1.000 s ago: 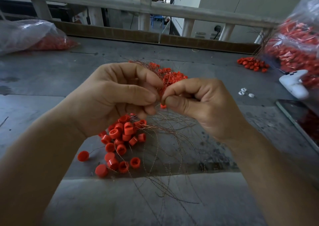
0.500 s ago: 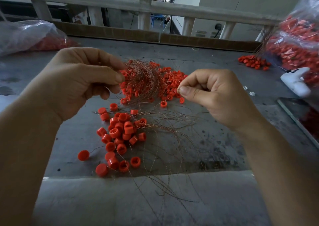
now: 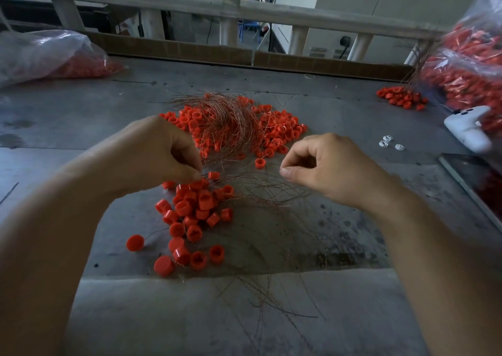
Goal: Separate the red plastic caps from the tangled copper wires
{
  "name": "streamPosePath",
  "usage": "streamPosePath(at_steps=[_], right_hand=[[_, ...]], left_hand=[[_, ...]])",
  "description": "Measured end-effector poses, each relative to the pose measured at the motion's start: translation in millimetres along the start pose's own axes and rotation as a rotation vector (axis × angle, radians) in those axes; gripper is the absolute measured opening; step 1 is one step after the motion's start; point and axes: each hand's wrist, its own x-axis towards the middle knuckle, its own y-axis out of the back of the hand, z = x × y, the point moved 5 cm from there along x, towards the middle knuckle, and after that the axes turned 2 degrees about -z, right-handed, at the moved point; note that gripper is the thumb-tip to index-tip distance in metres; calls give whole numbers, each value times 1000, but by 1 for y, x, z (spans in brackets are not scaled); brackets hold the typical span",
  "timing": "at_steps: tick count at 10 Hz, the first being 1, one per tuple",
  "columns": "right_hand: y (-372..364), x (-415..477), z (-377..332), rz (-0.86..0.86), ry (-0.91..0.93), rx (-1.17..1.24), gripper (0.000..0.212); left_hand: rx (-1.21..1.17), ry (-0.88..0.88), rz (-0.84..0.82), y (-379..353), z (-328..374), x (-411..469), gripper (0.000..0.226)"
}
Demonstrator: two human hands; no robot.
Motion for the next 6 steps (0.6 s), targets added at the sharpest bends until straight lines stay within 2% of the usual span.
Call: streamPosePath(at_steps=[1,2,3,4,5,6], right_hand=[[-5,1,1,-38,5,-75,18],[-4,0,3,-105,-27,-100,14],[2,-3,5,-112,-32,-79,27],[7,-10,7,-68,-42,-72,27],[15,-31,12,88,-44,5,18],[23,-66,28,371,-103,250,13]], left_hand=[[12,-1,-50,-5,-1,0,30],[1,2,-34,-4,-2,-1,22],[76,-2,-8,-2,-2,-3,22],[220,-14,6,-3,-2,-4,37],[247,-36,100,6,0,-6,40],[87,-59,244,14,1,-17,28]])
